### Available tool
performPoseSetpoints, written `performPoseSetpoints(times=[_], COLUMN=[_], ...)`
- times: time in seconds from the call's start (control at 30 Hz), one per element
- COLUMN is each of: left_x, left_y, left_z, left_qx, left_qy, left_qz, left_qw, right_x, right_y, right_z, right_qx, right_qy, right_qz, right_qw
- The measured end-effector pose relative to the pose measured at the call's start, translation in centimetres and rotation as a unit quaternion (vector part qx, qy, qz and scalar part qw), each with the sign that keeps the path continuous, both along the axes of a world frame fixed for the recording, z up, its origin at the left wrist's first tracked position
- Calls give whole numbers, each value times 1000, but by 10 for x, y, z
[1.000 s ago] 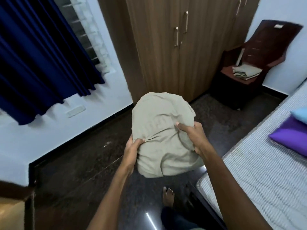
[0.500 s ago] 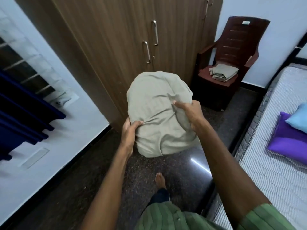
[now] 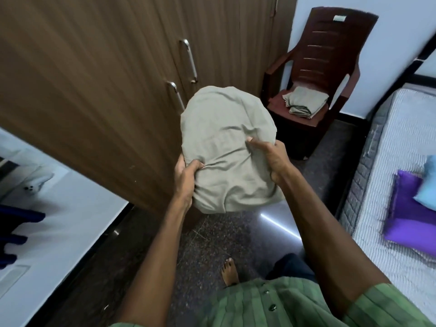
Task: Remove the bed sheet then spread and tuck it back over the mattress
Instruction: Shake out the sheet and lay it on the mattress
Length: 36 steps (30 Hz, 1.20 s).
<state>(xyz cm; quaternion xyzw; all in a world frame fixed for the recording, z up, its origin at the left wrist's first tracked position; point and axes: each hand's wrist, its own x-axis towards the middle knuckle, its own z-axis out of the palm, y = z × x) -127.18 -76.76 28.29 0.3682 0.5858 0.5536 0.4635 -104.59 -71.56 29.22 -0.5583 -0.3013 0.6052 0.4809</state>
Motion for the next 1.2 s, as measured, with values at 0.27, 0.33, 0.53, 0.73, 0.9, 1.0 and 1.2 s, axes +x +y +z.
performPoseSetpoints(times=[0.27,0.33,0.53,0.73,0.9,1.0,1.2], left_x=[43,57,87,69,48,33,73], left_y=[114,137,173,227,270,269,255], left_z=[-9,-13,-23,-6,15,20,26], left_qx=[-29,-46,-67,-33,-57,-104,-118], left_qy=[73,85,147,184,179,168,178], left_qz=[33,71,183,412,387,380,394], left_qw=[996,993,970,892,903,904,894], right_x=[50,62,82,70,55,51,54], right_y=[120,156,222,279,293,293,298], right_z=[-13,-14,-19,-22,-32,-30,-26], right_qx=[-128,-112,-81,-81,-91,-100,-97], right_qy=[134,122,127,99,83,71,59], right_qz=[140,147,158,216,248,287,368], right_qw=[973,975,976,968,961,950,923])
